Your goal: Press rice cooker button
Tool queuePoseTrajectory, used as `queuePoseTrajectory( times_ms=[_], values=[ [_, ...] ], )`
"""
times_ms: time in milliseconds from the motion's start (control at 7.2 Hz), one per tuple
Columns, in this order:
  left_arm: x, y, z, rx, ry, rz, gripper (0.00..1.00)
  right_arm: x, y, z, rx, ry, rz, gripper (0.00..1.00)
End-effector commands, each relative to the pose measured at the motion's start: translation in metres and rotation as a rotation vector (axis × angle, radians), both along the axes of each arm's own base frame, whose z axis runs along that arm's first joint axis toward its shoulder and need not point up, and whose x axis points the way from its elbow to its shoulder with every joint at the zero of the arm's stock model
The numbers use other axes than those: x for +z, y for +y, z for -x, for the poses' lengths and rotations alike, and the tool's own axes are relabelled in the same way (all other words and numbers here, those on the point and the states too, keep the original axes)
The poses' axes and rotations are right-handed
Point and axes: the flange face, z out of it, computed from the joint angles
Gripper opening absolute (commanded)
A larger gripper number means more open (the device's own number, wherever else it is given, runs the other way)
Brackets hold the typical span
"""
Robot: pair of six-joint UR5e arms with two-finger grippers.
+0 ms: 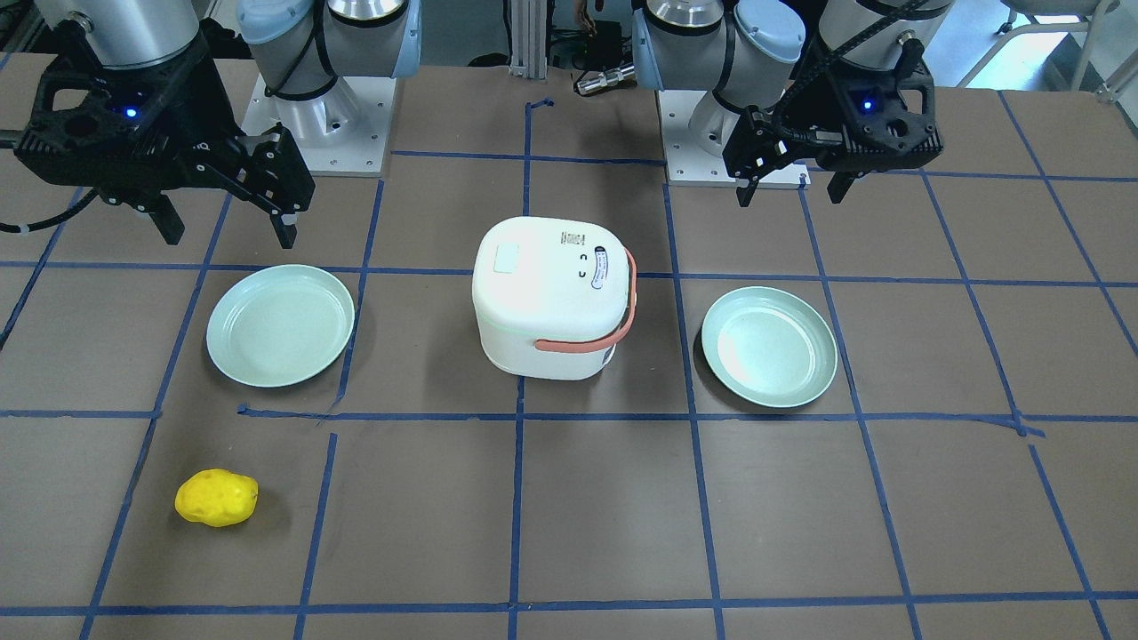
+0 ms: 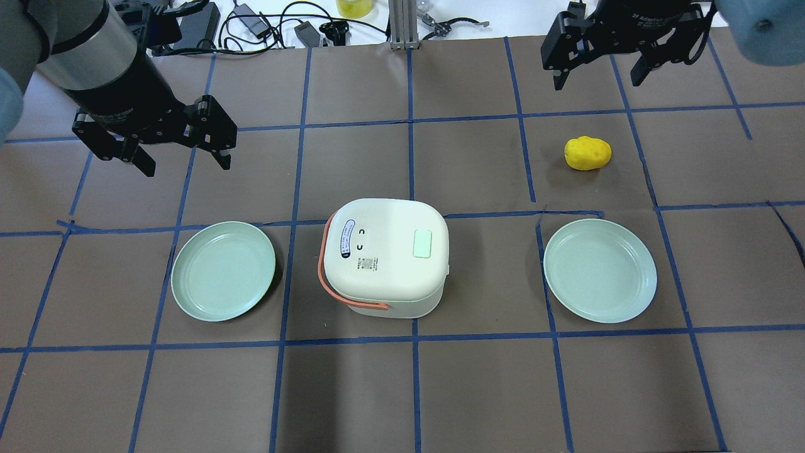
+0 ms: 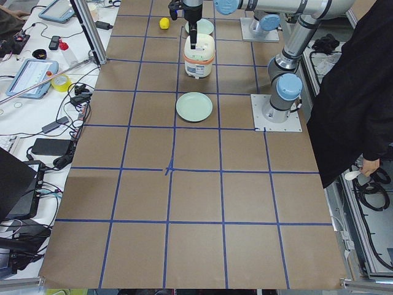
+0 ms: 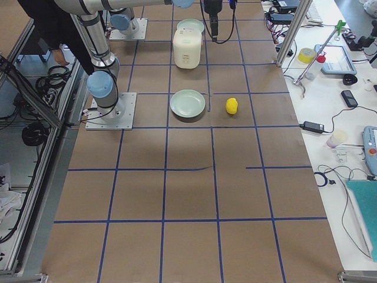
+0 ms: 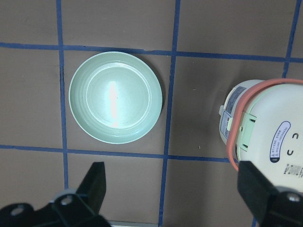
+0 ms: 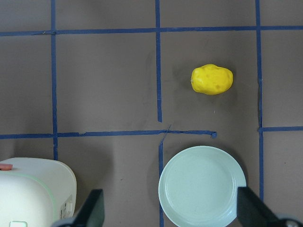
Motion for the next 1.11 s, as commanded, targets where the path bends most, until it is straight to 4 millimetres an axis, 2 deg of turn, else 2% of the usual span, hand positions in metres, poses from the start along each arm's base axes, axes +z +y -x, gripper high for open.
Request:
queuePoseTrajectory(
  times_ms=[0,972],
  values=[
    [0.0000,0.0000,0.0000,0.001,0.000,0.000,1.00,-0.0002,0.0004,-0.0005,0.000,0.000,0.000,1.00],
    [0.0000,0.0000,0.0000,0.000,0.000,0.000,1.00,-0.0073,0.0020,-0.0069,-0.009,-0.020,-0.015,1.00]
  ],
)
